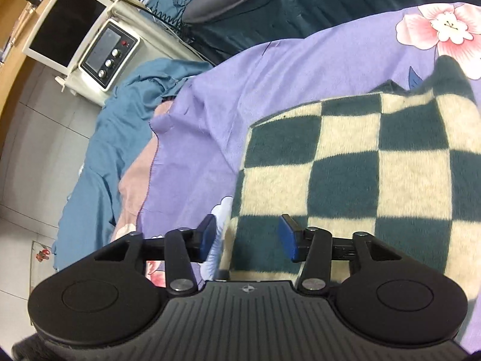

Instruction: Fold small clothes

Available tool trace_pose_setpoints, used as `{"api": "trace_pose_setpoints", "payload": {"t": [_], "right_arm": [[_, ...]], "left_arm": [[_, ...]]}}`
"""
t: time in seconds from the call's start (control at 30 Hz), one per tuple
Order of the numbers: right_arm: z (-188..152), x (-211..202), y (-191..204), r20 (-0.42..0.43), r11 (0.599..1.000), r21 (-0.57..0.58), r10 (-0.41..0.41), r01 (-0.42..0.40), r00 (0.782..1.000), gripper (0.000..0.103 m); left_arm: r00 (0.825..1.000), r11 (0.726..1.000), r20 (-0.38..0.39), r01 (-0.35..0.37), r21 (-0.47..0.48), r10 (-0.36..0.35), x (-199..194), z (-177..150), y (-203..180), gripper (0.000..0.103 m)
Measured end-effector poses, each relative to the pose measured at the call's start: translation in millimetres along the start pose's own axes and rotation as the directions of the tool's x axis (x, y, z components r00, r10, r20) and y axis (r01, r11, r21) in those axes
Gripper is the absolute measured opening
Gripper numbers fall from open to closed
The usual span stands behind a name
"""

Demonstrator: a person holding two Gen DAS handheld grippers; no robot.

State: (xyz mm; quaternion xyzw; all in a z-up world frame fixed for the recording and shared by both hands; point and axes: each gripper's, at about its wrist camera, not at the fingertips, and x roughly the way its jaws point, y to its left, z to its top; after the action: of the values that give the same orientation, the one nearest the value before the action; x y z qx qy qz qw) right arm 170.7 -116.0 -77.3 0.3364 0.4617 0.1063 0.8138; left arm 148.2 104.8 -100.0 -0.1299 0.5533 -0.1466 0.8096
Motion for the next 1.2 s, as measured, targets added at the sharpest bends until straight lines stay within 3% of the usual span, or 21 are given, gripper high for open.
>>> {"api": "trace_pose_setpoints", "payload": {"t": [0.13,0.3,0.33,0.4,0.53,0.7,0.8,0.9,1.03,1.13,1.2], "right_arm": [[1.6,-25.7,-1.7,0.071,0.998,-0.045,-0.029,0.032,0.997,0.06],[-10.6,-52.3,-14.6,0.102,0.979,-0.139,-0.139,0.152,0.985,0.061],[-15.2,-53.2,-18.1,0.098,0.974,-0.15,-0.159,0.172,0.982,0.063],[-28.4,-56.3,-30.7,0.07,0.963,-0.166,-0.204,0.213,0.977,0.07],[-56.1,-42.9,-54.8,-0.018,0.955,-0.162,-0.255,0.249,0.967,0.074],[-63.6,-55.1,-63.1,0.007,0.976,-0.097,-0.196,0.196,0.981,0.082],[-60.9,-69.6,-74.7,0.021,0.985,-0.043,-0.164,0.165,0.986,0.088],[-58.9,-88.9,-105.7,0.041,0.986,0.09,-0.145,0.141,0.989,0.093],[-66.7,-107.6,-162.1,0.06,0.94,0.339,-0.061,0.037,0.996,0.095],[-76.5,-115.2,-188.0,0.077,0.899,0.438,-0.02,-0.015,0.997,0.095],[-82.2,-115.0,-197.7,0.091,0.875,0.481,0.015,-0.057,0.996,0.095]], "left_arm": [[0.999,0.999,-0.025,0.033,-0.029,-0.034,1.1,4.9,13.8,0.074],[0.999,0.999,-0.033,0.029,-0.045,-0.03,-4.1,4.4,28.6,0.077],[0.999,0.999,-0.035,0.016,-0.038,-0.017,-5.5,2.8,29.7,0.079],[0.999,0.999,-0.04,-0.009,-0.035,0.008,-5.5,1.3,34.3,0.102],[0.998,0.998,-0.053,-0.036,-0.046,0.034,-6.6,-0.1,41.1,0.103],[0.999,0.999,-0.036,-0.038,0.013,0.038,-13.5,9.1,36.0,0.103],[0.999,0.999,0.001,0.051,-0.018,-0.051,-28.5,16.2,46.2,0.103],[0.985,0.984,0.019,0.171,-0.047,-0.17,-38.6,24.9,57.8,0.103],[0.982,0.981,0.021,0.19,-0.039,-0.19,-37.4,35.6,63.6,0.103],[0.975,0.974,-0.024,0.219,-0.053,-0.22,-23.4,40.2,62.4,0.103],[0.975,0.976,-0.044,0.218,-0.012,-0.218,-11.8,41.7,53.8,0.103]]}}
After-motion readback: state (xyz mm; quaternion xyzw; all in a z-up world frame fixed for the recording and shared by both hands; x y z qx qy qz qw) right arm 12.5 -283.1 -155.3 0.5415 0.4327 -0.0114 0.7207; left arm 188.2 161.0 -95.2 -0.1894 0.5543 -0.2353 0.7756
